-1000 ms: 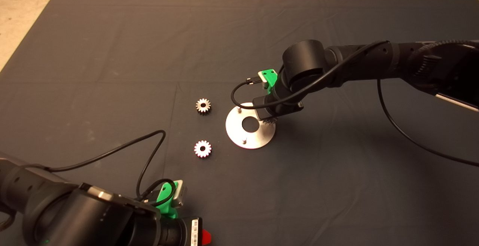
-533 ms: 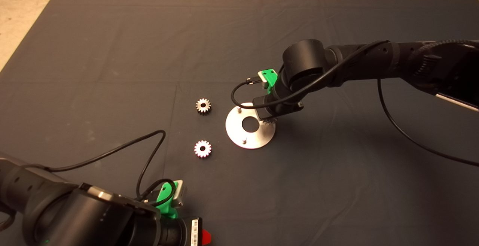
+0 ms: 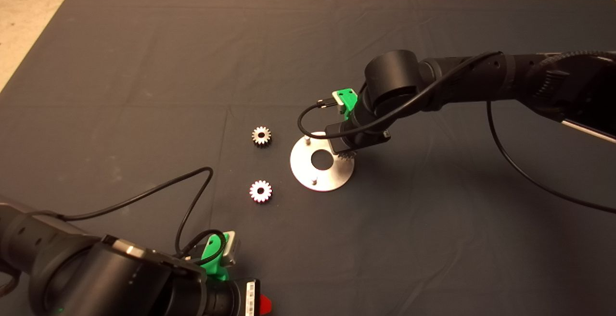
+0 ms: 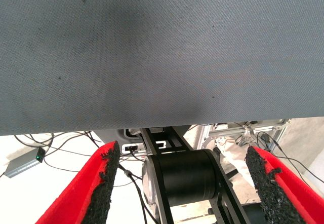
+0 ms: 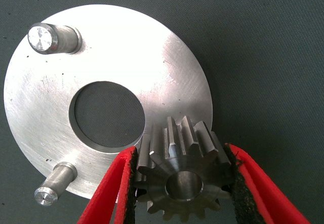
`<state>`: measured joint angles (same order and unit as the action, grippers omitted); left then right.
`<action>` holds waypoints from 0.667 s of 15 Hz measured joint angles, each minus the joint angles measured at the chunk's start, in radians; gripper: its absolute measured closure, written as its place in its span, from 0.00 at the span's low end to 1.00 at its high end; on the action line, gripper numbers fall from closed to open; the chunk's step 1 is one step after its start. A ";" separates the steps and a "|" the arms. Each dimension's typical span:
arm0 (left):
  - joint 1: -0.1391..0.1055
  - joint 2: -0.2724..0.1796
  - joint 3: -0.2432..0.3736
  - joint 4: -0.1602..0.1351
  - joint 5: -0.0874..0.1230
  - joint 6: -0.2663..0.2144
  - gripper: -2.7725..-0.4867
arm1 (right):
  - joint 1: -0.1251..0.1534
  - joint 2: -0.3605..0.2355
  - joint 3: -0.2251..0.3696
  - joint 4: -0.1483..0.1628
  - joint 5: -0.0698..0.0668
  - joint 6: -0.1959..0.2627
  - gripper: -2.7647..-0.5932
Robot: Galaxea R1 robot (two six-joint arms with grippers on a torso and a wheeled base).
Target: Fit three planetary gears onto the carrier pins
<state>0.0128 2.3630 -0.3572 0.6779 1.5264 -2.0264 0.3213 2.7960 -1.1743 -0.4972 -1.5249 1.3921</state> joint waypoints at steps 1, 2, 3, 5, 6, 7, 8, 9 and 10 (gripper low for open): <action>0.000 0.000 0.000 0.000 0.000 0.000 0.45 | 0.000 -0.003 0.001 0.000 0.004 0.000 0.79; 0.000 0.000 0.000 0.000 0.000 0.000 0.45 | 0.000 -0.007 0.005 0.000 0.007 0.000 0.79; 0.000 0.000 0.000 0.000 0.000 0.000 0.45 | 0.000 -0.013 0.007 0.000 0.009 0.000 0.79; 0.000 0.000 0.000 0.000 0.000 0.000 0.45 | 0.001 -0.026 0.012 -0.001 0.010 0.000 0.79; 0.000 0.000 0.000 0.000 0.000 0.000 0.45 | 0.001 -0.031 0.014 -0.001 0.009 0.000 0.79; 0.000 0.000 0.000 0.000 0.000 0.000 0.45 | 0.001 -0.032 0.016 -0.001 0.009 0.000 0.79; 0.000 0.000 0.000 0.000 0.000 0.000 0.45 | 0.001 -0.034 0.017 -0.001 0.007 0.000 0.79; 0.000 0.000 0.000 0.000 0.000 0.000 0.45 | 0.001 -0.034 0.017 -0.001 0.007 0.000 0.79; 0.000 0.000 0.000 0.000 0.000 0.000 0.45 | 0.001 -0.034 0.019 -0.001 0.007 0.000 0.79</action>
<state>0.0128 2.3630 -0.3572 0.6779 1.5260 -2.0264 0.3221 2.7619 -1.1555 -0.4979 -1.5179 1.3926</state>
